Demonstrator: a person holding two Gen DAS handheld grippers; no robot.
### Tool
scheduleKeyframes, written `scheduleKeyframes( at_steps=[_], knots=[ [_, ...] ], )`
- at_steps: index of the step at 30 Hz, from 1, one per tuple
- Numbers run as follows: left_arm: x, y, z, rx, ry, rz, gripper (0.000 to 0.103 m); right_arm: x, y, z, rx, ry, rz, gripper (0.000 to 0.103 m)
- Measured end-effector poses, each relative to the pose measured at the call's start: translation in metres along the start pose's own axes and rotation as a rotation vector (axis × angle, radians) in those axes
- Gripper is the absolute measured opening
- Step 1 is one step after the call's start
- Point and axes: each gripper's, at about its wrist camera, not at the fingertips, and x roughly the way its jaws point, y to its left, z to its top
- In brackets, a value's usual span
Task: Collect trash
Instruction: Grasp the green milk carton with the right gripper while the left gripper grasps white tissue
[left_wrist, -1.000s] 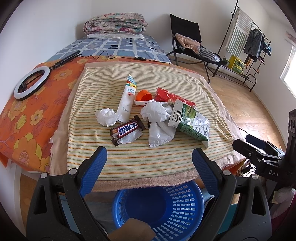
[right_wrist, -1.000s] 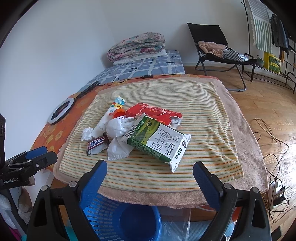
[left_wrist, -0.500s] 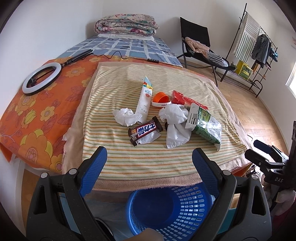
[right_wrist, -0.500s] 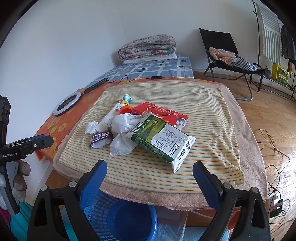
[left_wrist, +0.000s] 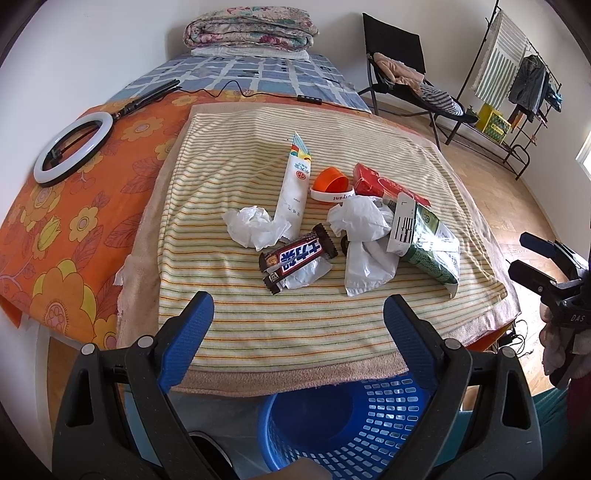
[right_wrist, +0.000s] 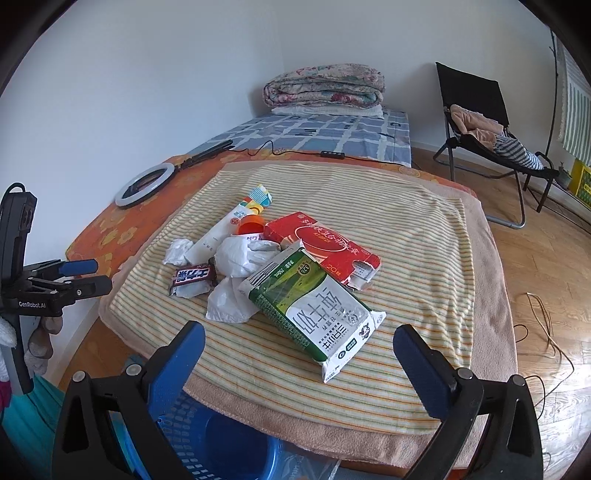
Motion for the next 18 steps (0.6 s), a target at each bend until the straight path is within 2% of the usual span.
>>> scheduleKeyframes(
  at_steps=[3, 6, 8, 9, 13, 18],
  knots=[
    [0.009, 0.003, 0.009, 0.015, 0.001, 0.020, 0.095, 0.018, -0.004, 0.008, -0.046, 0.027, 0.026, 0.103],
    [0.020, 0.015, 0.017, -0.018, 0.013, 0.028, 0.095, 0.034, -0.005, 0.010, -0.076, 0.060, 0.044, 0.103],
    [0.028, 0.022, 0.021, -0.034, 0.025, 0.036, 0.091, 0.043, -0.001, 0.008, -0.113, 0.079, 0.045, 0.103],
    [0.033, 0.025, 0.023, -0.035, 0.033, 0.041, 0.086, 0.047, 0.003, 0.006, -0.142, 0.090, 0.036, 0.103],
    [0.053, 0.033, 0.030, -0.044, 0.067, 0.040, 0.080, 0.064, 0.028, -0.006, -0.299, 0.117, -0.069, 0.099],
    [0.075, 0.044, 0.042, -0.107, 0.092, 0.010, 0.071, 0.087, 0.038, -0.011, -0.357, 0.157, -0.127, 0.096]
  ],
)
